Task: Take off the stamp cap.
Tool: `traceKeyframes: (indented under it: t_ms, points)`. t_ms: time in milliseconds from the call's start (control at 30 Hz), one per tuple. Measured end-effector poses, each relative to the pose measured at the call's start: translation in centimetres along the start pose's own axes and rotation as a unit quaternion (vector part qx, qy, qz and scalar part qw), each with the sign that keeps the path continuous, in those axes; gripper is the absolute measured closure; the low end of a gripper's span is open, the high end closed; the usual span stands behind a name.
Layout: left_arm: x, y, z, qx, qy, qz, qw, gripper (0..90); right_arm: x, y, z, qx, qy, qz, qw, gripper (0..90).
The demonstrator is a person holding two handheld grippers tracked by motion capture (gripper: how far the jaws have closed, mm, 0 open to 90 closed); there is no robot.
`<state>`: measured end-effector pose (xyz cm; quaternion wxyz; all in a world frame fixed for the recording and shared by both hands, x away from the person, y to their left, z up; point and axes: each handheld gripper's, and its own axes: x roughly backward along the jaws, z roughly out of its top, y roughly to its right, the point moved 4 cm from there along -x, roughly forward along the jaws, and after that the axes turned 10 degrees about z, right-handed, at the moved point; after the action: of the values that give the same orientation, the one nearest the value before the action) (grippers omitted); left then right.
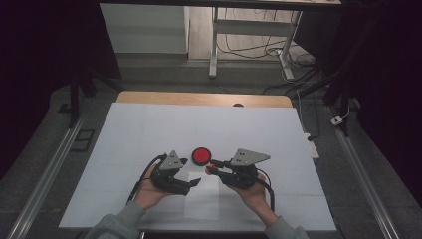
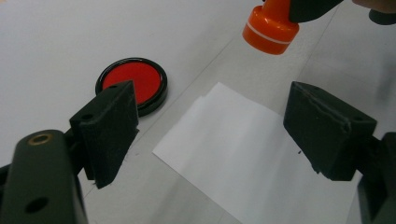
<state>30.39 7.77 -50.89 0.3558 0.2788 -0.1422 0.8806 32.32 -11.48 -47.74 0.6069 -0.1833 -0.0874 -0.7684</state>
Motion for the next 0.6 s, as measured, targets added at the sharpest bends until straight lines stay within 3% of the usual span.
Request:
traceKeyframes:
  t_ms: [600]
  points:
    - [-1.3, 1.3, 1.1, -0.014, 0.002, -0.015, 0.9998, 19.9, -0.1, 0.0, 0.0, -0.001, 0.001, 0.000, 1.0000, 71.6]
